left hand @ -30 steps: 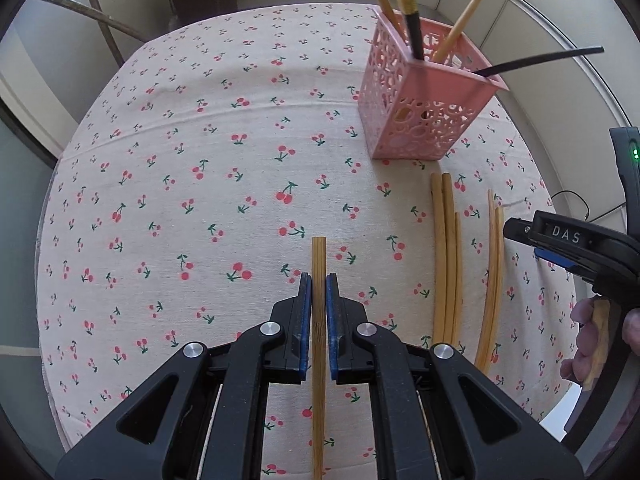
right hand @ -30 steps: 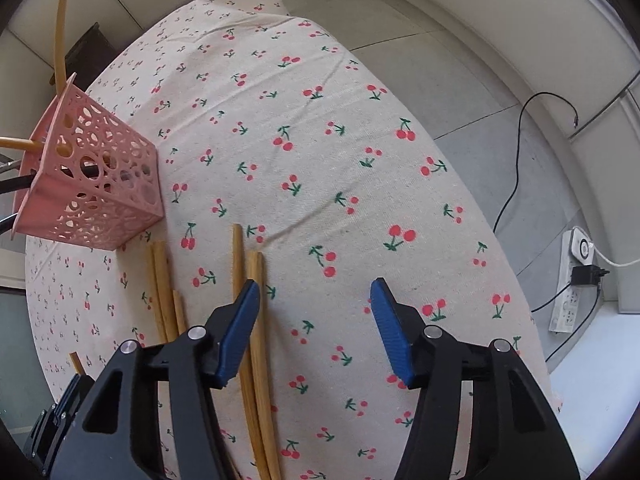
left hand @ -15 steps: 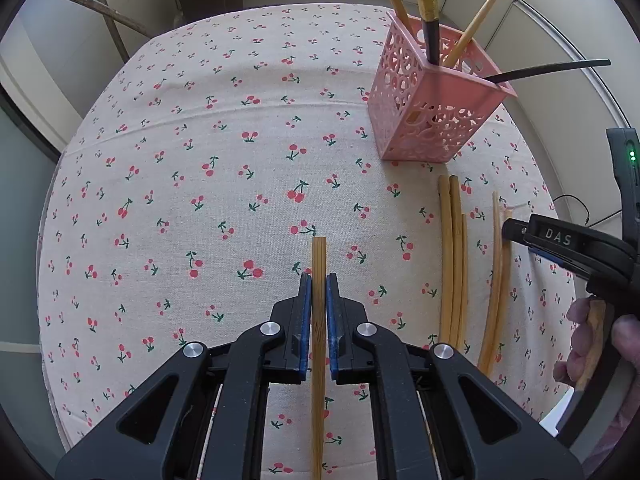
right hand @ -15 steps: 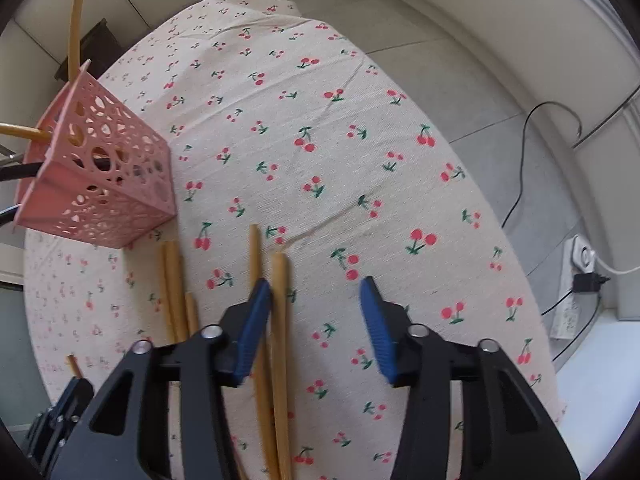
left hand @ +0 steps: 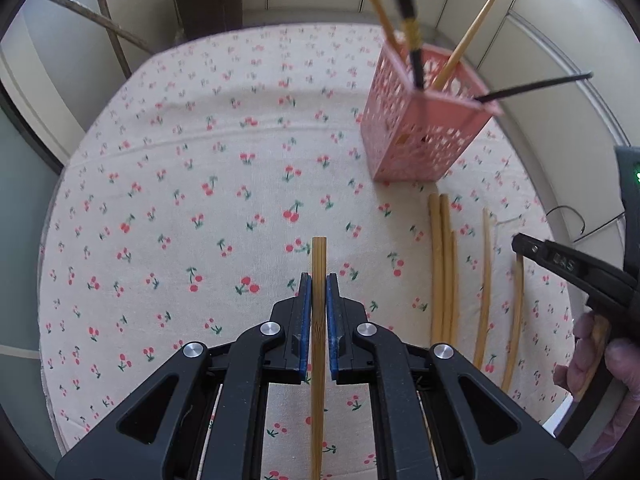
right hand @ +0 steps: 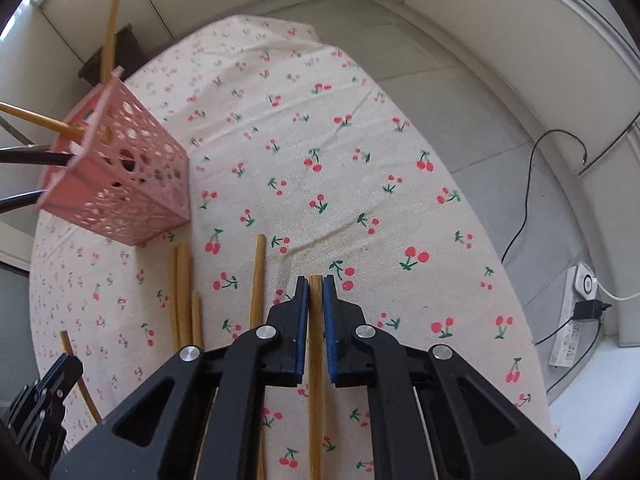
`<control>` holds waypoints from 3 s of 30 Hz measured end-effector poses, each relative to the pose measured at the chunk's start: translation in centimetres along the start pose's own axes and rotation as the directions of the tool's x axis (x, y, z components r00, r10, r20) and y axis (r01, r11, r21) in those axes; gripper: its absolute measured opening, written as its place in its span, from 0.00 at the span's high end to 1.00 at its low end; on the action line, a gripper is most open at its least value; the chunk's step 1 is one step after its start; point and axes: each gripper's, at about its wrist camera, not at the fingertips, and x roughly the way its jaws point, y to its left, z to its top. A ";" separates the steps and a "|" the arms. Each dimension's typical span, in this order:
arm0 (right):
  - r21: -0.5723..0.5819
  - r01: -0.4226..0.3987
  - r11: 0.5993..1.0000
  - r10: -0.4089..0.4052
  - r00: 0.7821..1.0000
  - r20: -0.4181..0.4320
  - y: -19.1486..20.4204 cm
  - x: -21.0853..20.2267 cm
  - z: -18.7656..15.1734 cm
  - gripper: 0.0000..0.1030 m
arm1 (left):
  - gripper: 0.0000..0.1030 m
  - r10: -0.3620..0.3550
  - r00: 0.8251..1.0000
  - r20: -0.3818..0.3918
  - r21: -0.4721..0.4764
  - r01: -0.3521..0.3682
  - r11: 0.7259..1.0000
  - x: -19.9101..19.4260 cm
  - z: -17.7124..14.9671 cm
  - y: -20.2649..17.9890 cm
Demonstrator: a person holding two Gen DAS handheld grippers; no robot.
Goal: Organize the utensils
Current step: 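Lift the left tool's chopstick over the pink holder while the right tool carries its chopstick there, then open the right tool over the pink holder while the left tool opens too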
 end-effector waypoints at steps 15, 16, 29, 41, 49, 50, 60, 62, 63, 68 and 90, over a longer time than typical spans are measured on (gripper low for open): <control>-0.158 -0.167 0.973 0.209 0.928 0.308 -1.4 -15.4 -4.3 0.92 | 0.93 -0.131 0.959 0.250 -0.035 0.144 0.989 -8.5 -0.5 -0.1; -0.166 -0.167 0.972 0.213 0.924 0.317 -1.3 -16.0 -4.5 0.92 | 0.93 -0.129 0.956 0.265 -0.031 0.143 0.989 -9.0 -0.6 -0.1; -0.159 -0.184 0.970 0.236 0.868 0.437 -2.7 -22.5 -4.9 0.92 | 0.93 -0.159 0.906 0.392 -0.009 0.176 0.984 -15.5 -0.6 0.1; -0.030 -0.272 0.962 0.231 0.747 0.623 -5.2 -28.8 2.3 0.92 | 0.94 -0.212 0.789 0.577 -0.031 0.280 0.959 -21.5 6.4 -0.2; -0.024 -0.308 0.951 0.244 0.699 0.673 -4.6 -29.1 5.5 0.92 | 0.94 -0.167 0.740 0.651 -0.071 0.278 0.958 -20.9 10.5 -1.3; -0.027 -0.310 0.950 0.247 0.698 0.673 -4.4 -28.9 5.7 0.92 | 0.94 -0.161 0.744 0.648 -0.076 0.274 0.959 -20.2 11.0 -1.5; -0.047 -0.347 0.937 0.289 0.688 0.665 -2.2 -26.8 7.1 0.92 | 0.92 -0.130 0.802 0.583 -0.088 0.222 0.971 -16.0 12.4 -1.5; -0.048 -0.354 0.934 0.296 0.689 0.662 -1.9 -26.5 7.1 0.92 | 0.90 -0.128 0.801 0.585 -0.090 0.221 0.971 -16.1 12.2 -1.1; -0.049 -0.356 0.933 0.297 0.689 0.660 -1.7 -26.4 7.1 0.92 | 0.89 -0.126 0.798 0.589 -0.090 0.219 0.971 -16.2 12.1 -0.8; -0.061 -0.363 0.930 0.312 0.688 0.655 -0.6 -25.8 7.1 0.92 | 0.88 -0.116 0.792 0.599 -0.116 0.229 0.967 -17.2 11.3 0.6; -0.108 -0.315 0.943 0.320 0.764 0.561 4.5 -19.7 7.5 0.83 | 0.85 -0.103 0.850 0.516 -0.170 0.220 0.961 -15.3 8.4 3.1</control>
